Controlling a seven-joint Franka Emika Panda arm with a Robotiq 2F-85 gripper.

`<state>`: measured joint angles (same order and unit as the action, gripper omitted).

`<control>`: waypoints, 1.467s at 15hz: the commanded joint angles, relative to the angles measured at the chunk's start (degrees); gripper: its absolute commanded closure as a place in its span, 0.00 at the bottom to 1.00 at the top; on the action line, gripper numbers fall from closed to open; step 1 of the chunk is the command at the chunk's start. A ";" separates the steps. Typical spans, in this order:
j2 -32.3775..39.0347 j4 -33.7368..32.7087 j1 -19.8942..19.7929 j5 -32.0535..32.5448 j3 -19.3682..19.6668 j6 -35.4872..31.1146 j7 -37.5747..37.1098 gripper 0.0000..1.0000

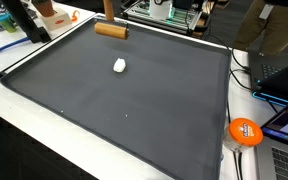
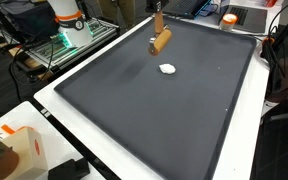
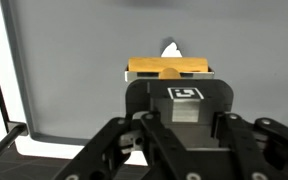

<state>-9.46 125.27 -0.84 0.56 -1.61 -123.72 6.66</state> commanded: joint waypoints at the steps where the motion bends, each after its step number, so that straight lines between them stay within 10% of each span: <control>1: 0.55 0.01 0.65 0.82 -0.04 -0.79 -3.73 0.78; 10: 7.84 0.36 2.76 -0.21 -2.64 -7.04 -20.39 0.78; 11: 7.21 -0.02 2.79 2.72 -2.72 -5.25 -21.12 0.53; 13: 8.52 -0.02 2.97 1.32 -2.66 -6.37 -21.08 0.53; 14: 8.72 -0.04 2.97 1.10 -2.60 -6.47 -21.08 0.78; 22: 12.49 0.05 2.23 1.24 -0.76 -8.79 -21.76 0.78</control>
<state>2.36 125.22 1.50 1.85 -3.44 -130.85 -14.61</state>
